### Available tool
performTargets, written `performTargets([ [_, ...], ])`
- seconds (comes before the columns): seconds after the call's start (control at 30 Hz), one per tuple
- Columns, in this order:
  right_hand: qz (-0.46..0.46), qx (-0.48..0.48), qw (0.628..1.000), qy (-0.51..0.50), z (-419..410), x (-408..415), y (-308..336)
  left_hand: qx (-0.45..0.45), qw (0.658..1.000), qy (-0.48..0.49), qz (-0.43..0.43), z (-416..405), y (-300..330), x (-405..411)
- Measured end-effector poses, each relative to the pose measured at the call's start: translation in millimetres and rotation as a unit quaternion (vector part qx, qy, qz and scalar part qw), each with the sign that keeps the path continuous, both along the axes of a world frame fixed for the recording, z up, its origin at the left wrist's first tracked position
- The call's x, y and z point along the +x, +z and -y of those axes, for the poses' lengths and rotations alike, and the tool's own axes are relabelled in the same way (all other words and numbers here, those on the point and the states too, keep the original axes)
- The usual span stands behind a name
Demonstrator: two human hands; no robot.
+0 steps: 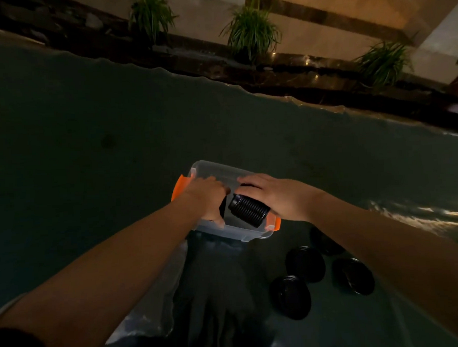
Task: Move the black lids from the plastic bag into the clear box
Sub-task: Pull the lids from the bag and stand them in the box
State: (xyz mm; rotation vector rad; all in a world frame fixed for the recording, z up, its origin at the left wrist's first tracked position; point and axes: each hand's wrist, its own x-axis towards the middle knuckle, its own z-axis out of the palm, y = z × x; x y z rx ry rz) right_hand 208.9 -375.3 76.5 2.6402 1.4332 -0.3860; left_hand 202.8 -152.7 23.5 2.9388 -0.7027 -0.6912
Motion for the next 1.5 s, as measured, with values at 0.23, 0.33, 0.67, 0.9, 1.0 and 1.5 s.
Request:
performTargets([
  [0.23, -0.007, -0.049, 0.998, 0.043, -20, 11, -26, -0.015, 1.0, 0.008, 0.014, -7, -8, 5],
  [0.33, -0.031, -0.076, 0.996, 0.045, -30, 16, -37, -0.039, 0.999, 0.017, 0.003, -8, -9, 4],
  [0.67, 0.013, -0.057, 0.996, 0.061, -47, 29, -57, -0.052, 0.998, 0.043, 0.005, -7, -22, 9],
  [0.9, 0.041, -0.061, 0.997, 0.021, -44, 30, -55, 0.013, 0.999, 0.041, 0.032, -2, -26, 4],
  [1.0, 0.045, -0.058, 0.997, 0.002, -44, 28, -54, -0.01, 0.998, 0.052, 0.026, 4, -29, 4],
  [1.5, 0.039, -0.076, 0.986, -0.142, -40, 8, -48, -0.068, 0.996, 0.062, 0.024, 0, -16, -3],
])
